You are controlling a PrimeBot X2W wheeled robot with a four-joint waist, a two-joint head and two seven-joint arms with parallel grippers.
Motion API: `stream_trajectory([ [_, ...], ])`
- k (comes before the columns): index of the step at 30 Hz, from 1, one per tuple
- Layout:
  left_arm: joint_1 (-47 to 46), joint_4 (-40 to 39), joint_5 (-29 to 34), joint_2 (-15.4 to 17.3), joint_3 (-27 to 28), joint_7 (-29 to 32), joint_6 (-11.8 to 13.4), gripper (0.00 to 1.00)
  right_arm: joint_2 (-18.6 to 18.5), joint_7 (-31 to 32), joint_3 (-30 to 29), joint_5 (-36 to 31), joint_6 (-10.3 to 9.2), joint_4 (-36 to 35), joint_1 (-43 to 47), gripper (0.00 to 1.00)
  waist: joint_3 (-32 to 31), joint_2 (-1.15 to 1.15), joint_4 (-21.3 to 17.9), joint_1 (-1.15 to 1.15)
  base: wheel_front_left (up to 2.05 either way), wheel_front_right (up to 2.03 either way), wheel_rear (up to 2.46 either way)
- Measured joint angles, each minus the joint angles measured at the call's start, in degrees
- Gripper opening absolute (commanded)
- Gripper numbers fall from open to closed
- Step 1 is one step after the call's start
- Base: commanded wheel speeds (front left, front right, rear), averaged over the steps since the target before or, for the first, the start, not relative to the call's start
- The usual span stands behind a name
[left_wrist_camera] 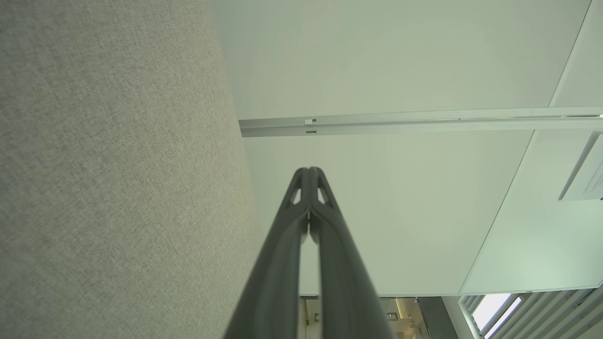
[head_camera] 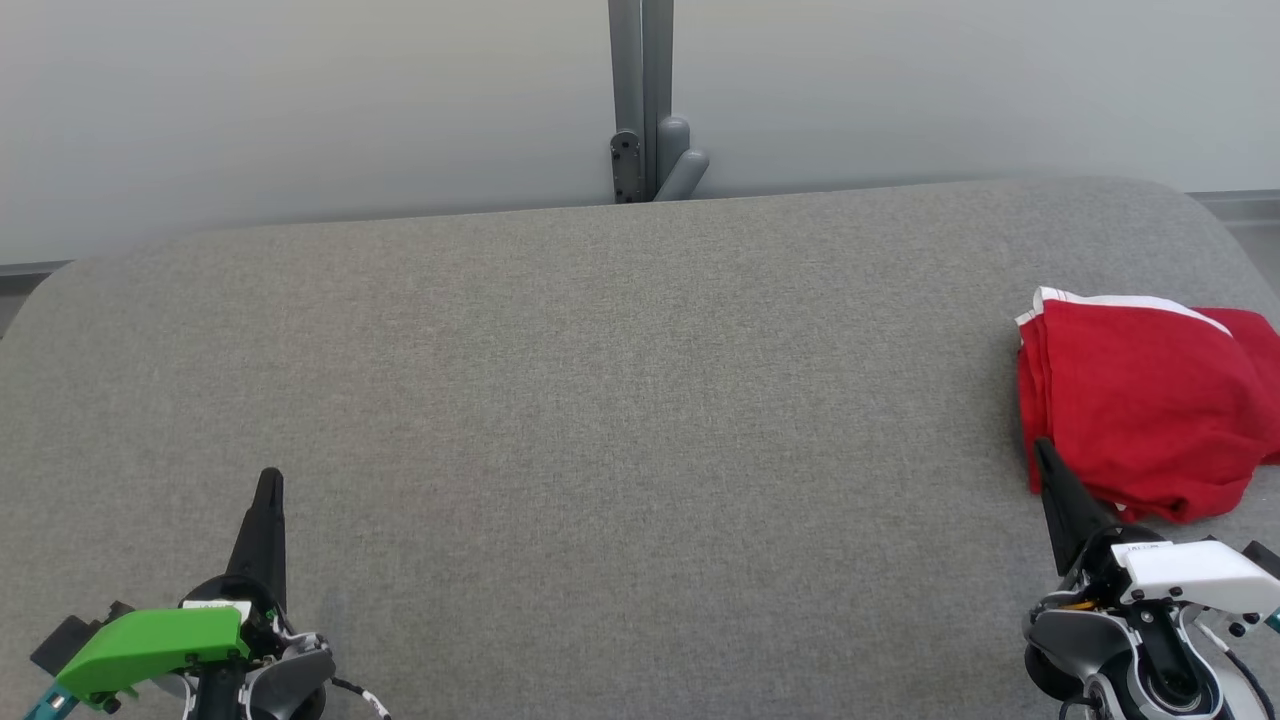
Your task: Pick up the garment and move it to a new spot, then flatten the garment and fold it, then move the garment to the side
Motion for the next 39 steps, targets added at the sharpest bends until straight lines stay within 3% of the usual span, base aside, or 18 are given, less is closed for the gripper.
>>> stream_trajectory([
  [39, -0.01, 0.00, 0.00, 0.00, 0.00, 0.00, 0.00, 0.00, 0.00, 0.00, -0.02, 0.00, 0.00, -0.01, -0.01, 0.00, 0.00, 0.00, 0.00, 0.00, 0.00, 0.00, 0.00],
])
